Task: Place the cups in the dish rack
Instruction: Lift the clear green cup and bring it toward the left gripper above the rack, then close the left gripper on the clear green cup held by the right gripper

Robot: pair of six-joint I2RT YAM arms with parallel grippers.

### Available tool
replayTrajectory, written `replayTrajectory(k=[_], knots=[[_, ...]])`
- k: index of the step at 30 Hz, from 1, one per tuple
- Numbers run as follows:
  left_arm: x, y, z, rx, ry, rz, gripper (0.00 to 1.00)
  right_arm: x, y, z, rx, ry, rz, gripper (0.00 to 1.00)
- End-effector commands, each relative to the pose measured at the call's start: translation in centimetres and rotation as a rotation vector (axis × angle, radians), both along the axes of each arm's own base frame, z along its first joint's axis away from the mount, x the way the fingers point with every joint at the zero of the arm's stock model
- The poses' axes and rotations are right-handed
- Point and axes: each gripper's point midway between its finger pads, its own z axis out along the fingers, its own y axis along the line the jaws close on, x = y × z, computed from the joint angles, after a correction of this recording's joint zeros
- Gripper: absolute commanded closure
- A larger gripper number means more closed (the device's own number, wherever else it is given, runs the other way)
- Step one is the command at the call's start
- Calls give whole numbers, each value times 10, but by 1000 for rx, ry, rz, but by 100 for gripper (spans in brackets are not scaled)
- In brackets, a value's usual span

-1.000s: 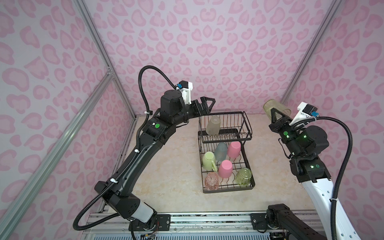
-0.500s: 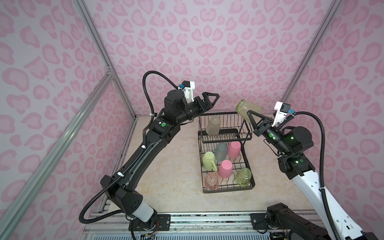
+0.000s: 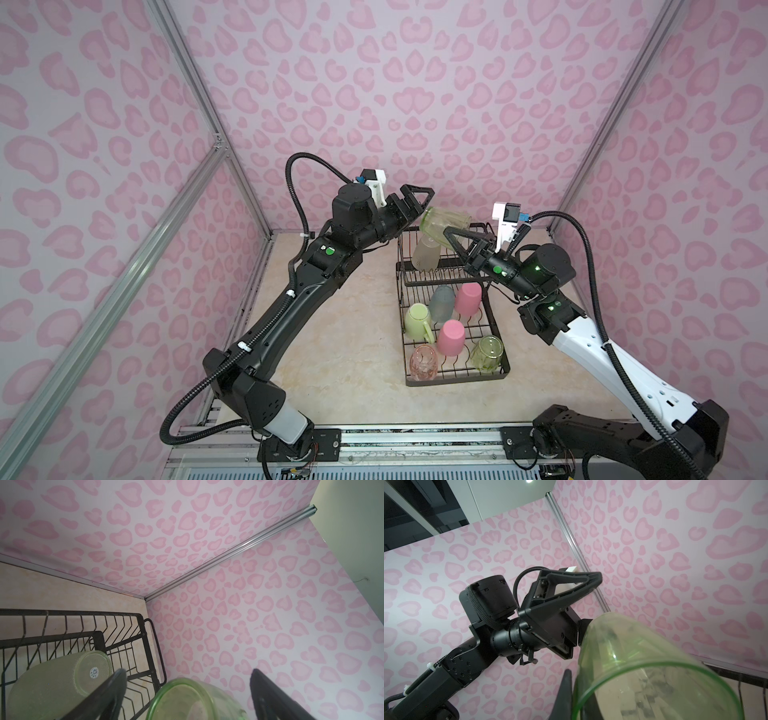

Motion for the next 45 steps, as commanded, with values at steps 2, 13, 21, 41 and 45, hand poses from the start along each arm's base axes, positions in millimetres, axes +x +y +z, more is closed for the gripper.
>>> replayTrajectory(k=[2,13,21,41,45], knots=[[2,5,-1,-41,48,28,7,2,9,16,8,-96,-11,100],[-1,12,-9,-92,115,43,11,15,27,14,-12,-146,-14,100],[-1,12,-9,-135,129,43,12,22,33,12,34,-166,-7,100],[15,13,-5,-223,94,79,21,21,45,6,59,-135,42,100],[17,10,-8,-226,94,70,25,21,46,4,53,-126,44,100]])
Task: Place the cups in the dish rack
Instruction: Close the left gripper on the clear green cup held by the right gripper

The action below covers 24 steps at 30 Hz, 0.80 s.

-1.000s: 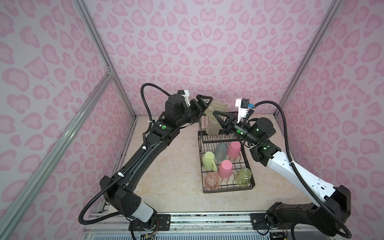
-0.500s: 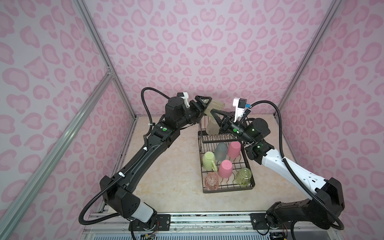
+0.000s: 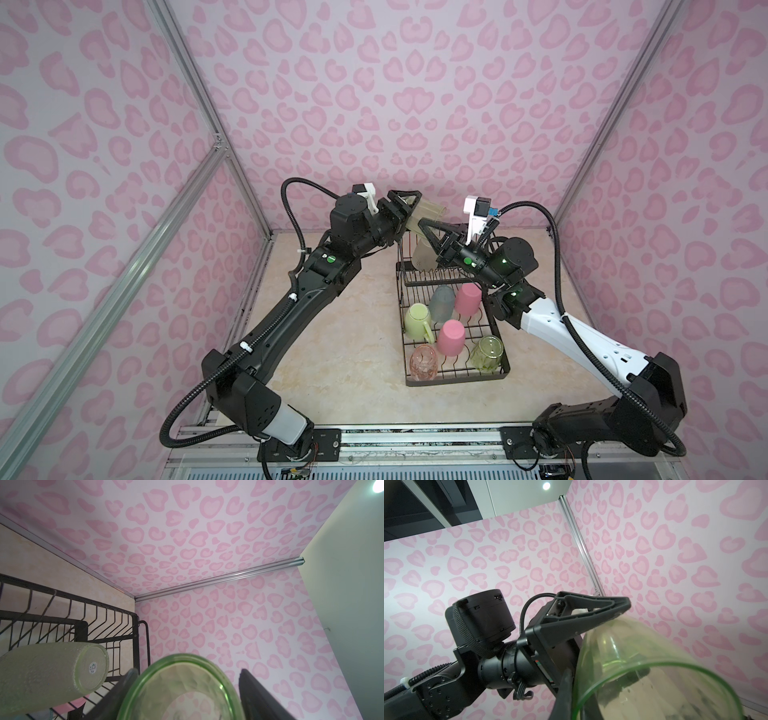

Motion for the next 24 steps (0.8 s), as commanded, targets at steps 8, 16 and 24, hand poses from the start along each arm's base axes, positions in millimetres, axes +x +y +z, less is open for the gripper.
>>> replayTrajectory(k=[8,16,24], knots=[[7,-3,9,-27,-72,5,36,-1,-1,2,5,-4,-3,90],[13,0,5,-6,-94,40,41,8,-5,-4,-14,43,-55,70],[19,6,4,33,-119,84,42,14,-14,-7,-12,62,-91,57]])
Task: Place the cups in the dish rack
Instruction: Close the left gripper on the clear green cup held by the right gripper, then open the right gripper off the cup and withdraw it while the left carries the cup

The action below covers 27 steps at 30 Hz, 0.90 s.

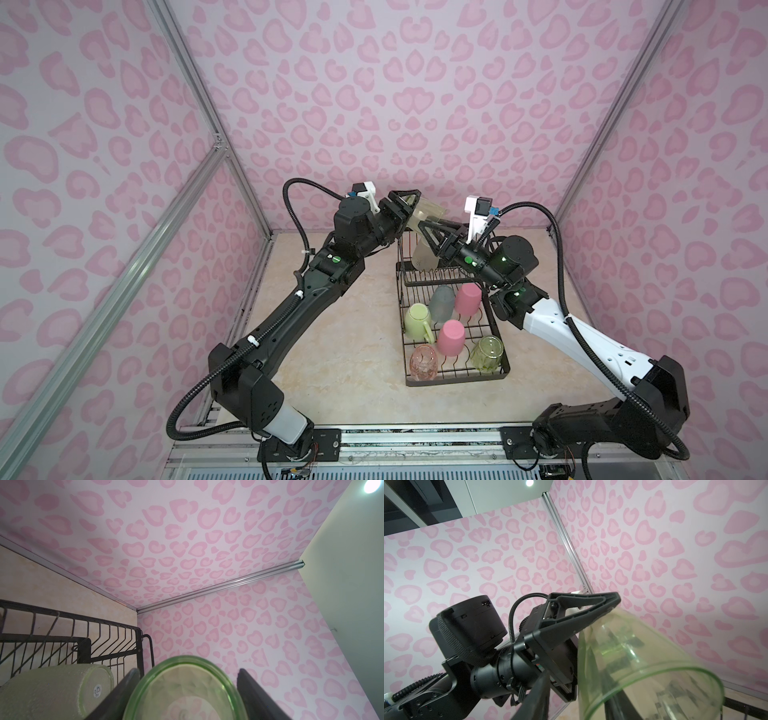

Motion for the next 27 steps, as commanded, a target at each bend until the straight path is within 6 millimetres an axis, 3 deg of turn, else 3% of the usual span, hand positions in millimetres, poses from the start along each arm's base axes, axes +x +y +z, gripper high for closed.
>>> replayTrajectory(k=[1,9,12,20,27], knots=[[6,4,9,10,-62,36,42,3,-5,0,7,2,-22,56],[15,2,6,45,-73,55,43,6,-23,-5,0,21,-67,53],[18,1,5,66,-82,60,43,9,-41,-12,-16,50,-114,53],[15,-11,17,231,-197,105,43,16,-120,-43,-122,201,-360,54],[14,-45,10,414,-272,106,43,9,-185,-77,-267,370,-592,54]])
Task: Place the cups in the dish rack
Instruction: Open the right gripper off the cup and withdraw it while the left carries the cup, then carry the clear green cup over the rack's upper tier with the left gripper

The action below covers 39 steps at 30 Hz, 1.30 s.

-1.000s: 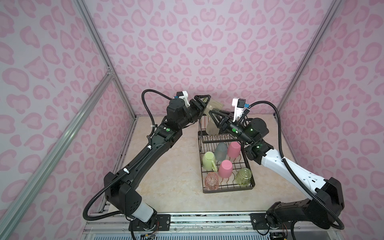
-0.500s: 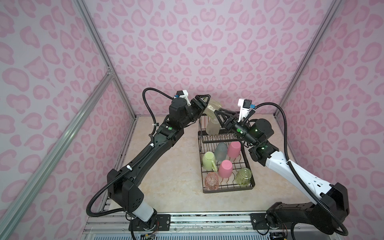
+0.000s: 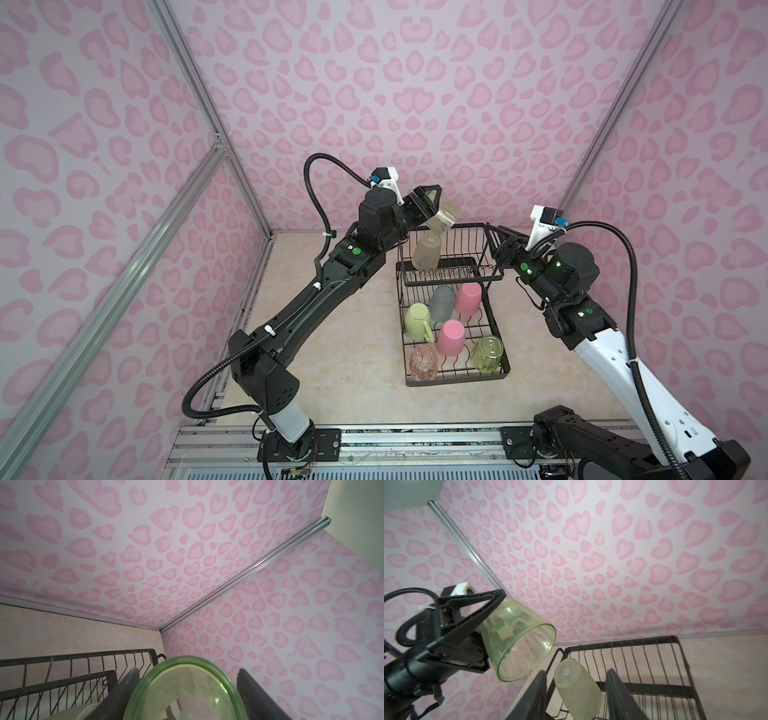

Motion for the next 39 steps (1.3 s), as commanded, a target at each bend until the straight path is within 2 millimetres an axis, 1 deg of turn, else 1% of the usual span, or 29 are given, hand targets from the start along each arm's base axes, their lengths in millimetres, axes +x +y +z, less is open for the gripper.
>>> replayTrajectory(k=[1,5,9,15,19,22,26,33,39], knots=[[6,-7,-5,137,-63,43,43,-3,-27,-45,-110,171,-114,55],[4,-28,-12,261,-105,50,43,-12,-54,-65,-173,250,-217,55],[2,-50,-20,383,-152,58,43,-23,-71,-80,-185,280,-270,55],[-4,-82,-28,542,-226,81,43,-37,-82,-102,-173,321,-299,55],[-4,-101,-39,642,-257,103,43,-46,-91,-121,-180,368,-338,55],[-2,-108,-47,682,-266,122,43,-52,-93,-135,-185,401,-346,55],[2,-111,-56,729,-281,159,43,-59,-95,-146,-196,421,-343,55],[7,-119,-71,788,-303,193,42,-64,-92,-153,-186,423,-324,55],[13,-125,-84,811,-304,204,42,-67,-92,-154,-180,410,-318,55]])
